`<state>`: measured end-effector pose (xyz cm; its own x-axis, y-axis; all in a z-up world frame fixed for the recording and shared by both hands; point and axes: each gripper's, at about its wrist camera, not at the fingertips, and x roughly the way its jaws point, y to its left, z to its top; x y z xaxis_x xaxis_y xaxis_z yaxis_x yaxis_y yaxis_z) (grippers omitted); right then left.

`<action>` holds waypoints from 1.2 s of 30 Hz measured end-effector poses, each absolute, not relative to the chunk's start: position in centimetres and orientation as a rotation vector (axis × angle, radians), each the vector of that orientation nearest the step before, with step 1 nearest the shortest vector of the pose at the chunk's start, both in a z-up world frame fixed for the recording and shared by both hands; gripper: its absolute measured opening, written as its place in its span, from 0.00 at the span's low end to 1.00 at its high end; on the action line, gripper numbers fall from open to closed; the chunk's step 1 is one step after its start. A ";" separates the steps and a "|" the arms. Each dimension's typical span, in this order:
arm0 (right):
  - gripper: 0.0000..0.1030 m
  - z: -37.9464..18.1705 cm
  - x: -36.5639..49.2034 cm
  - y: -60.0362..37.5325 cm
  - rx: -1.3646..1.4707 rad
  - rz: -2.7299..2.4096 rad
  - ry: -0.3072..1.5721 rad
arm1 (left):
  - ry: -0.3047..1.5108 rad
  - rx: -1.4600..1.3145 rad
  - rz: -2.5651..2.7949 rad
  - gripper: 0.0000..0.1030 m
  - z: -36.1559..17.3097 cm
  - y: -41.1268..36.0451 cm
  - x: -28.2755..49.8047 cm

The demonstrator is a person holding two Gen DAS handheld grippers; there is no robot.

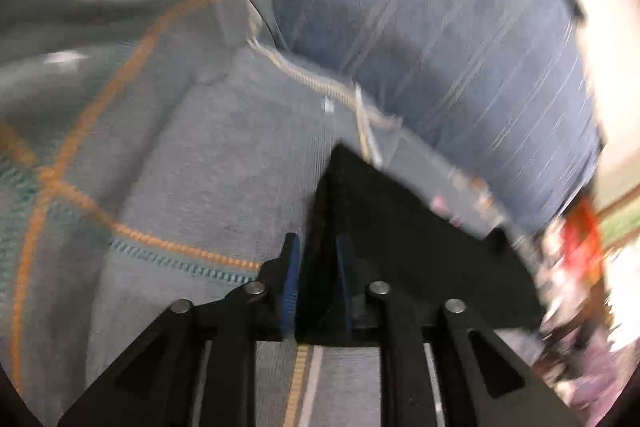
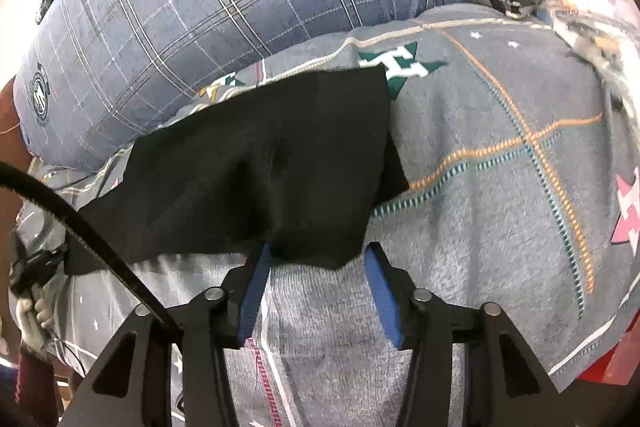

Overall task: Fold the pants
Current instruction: 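Lift the gripped pants edge with both grippers and fold it over, then lay the folded edge onto the pants and open both grippers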

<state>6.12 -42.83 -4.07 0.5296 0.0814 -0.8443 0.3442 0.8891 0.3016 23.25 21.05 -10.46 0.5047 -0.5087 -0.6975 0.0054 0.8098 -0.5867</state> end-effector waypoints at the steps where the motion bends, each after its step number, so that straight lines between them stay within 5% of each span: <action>1: 0.54 -3.9 6.2 -42.9 0.468 -0.165 1.003 | 0.989 -0.597 -0.335 0.39 -10.2 21.8 23.1; 3: 0.56 -3.6 6.3 -43.2 0.483 -0.167 0.987 | 0.966 -0.650 -0.365 0.52 -10.2 22.6 23.2; 11: 0.62 -3.5 6.8 -45.3 0.613 -0.197 0.935 | 1.070 -0.433 -0.378 0.52 -10.9 15.4 28.7; 13: 0.62 -3.4 6.9 -45.1 0.603 -0.206 0.936 | 1.110 -0.308 -0.286 0.10 -11.2 13.9 29.8; 25: 0.62 -4.9 7.4 -45.0 0.571 -0.203 0.950 | 0.928 -0.357 -0.369 0.09 -4.7 13.1 31.2; 32: 0.64 -5.0 7.4 -45.2 0.563 -0.204 0.969 | 1.098 -0.419 -0.228 0.16 -12.1 15.3 34.5; 36: 0.77 -4.6 8.2 -45.6 0.545 -0.206 0.956 | 1.052 -0.488 -0.307 0.47 -11.9 16.8 32.9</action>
<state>8.20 -45.62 -4.65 0.5698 0.0689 -0.8189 0.3999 0.8473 0.3495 32.92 16.82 -11.91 0.4677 -0.4662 -0.7510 0.0115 0.8527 -0.5222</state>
